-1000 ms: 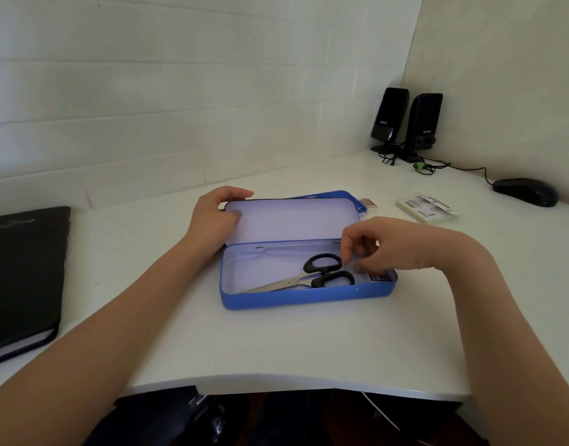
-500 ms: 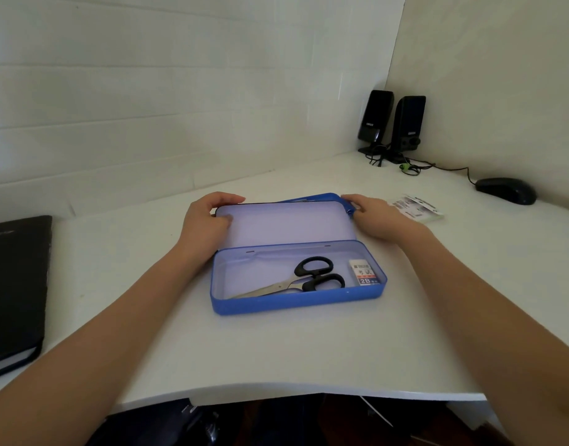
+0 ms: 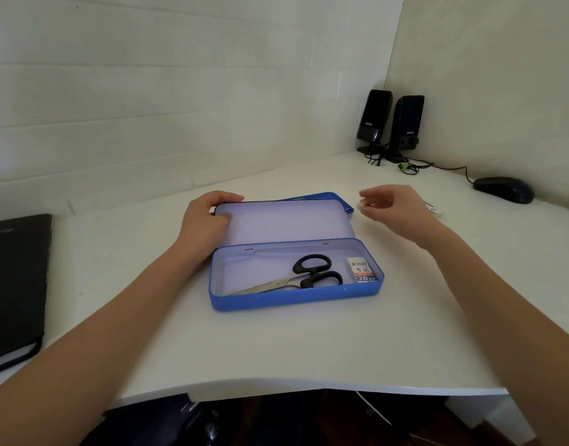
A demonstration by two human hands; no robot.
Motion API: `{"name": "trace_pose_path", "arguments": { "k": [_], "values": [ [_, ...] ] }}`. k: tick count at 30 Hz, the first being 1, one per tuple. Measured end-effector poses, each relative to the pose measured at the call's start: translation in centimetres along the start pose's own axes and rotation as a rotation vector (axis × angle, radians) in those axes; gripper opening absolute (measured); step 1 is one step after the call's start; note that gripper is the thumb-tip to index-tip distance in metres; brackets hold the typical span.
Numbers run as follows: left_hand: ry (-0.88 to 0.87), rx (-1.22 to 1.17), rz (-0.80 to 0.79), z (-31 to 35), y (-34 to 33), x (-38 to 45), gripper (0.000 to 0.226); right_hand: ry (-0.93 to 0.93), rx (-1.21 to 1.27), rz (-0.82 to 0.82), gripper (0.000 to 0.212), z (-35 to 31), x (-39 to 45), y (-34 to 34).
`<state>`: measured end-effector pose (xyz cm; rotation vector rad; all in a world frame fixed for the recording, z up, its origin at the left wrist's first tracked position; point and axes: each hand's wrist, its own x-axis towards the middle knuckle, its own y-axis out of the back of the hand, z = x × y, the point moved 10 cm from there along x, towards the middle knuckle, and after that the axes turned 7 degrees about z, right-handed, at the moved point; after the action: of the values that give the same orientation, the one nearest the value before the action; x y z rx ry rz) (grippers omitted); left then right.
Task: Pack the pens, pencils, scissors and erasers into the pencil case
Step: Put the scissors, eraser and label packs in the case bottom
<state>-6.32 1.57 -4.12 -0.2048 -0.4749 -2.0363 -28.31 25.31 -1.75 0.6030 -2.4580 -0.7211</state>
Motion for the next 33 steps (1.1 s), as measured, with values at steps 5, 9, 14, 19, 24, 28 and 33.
{"name": "trace_pose_path", "arguments": {
  "k": [5, 9, 14, 19, 24, 28, 33],
  "values": [
    [0.013, -0.020, 0.009, -0.4, 0.1, 0.2, 0.048, 0.144, 0.325, -0.268, 0.019, -6.0, -4.8, -0.6],
    [0.023, -0.042, 0.028, -0.6, 0.4, 0.3, 0.043, 0.253, 0.143, -0.459, 0.014, -7.3, -6.9, -3.5],
    [0.026, -0.037, 0.028, -0.7, 0.4, 0.4, 0.040, 0.333, -0.026, -0.472, 0.018, -6.7, -6.7, -3.7],
    [0.012, -0.020, 0.034, -0.6, 0.5, 0.4, 0.039, 0.335, -0.102, -0.444, 0.015, -6.4, -6.6, -3.9],
    [0.025, -0.028, 0.029, -0.7, 0.4, 0.4, 0.039, 0.223, -0.024, -0.393, 0.021, -5.5, -5.8, -3.0],
    [0.027, -0.019, 0.028, -0.7, 0.4, 0.4, 0.040, 0.168, -0.122, -0.348, 0.033, -4.2, -5.3, -3.3],
    [0.021, -0.011, 0.022, -0.5, 0.3, 0.3, 0.041, 0.150, -0.090, -0.302, 0.037, -4.3, -5.1, -2.9]
  ]
}}
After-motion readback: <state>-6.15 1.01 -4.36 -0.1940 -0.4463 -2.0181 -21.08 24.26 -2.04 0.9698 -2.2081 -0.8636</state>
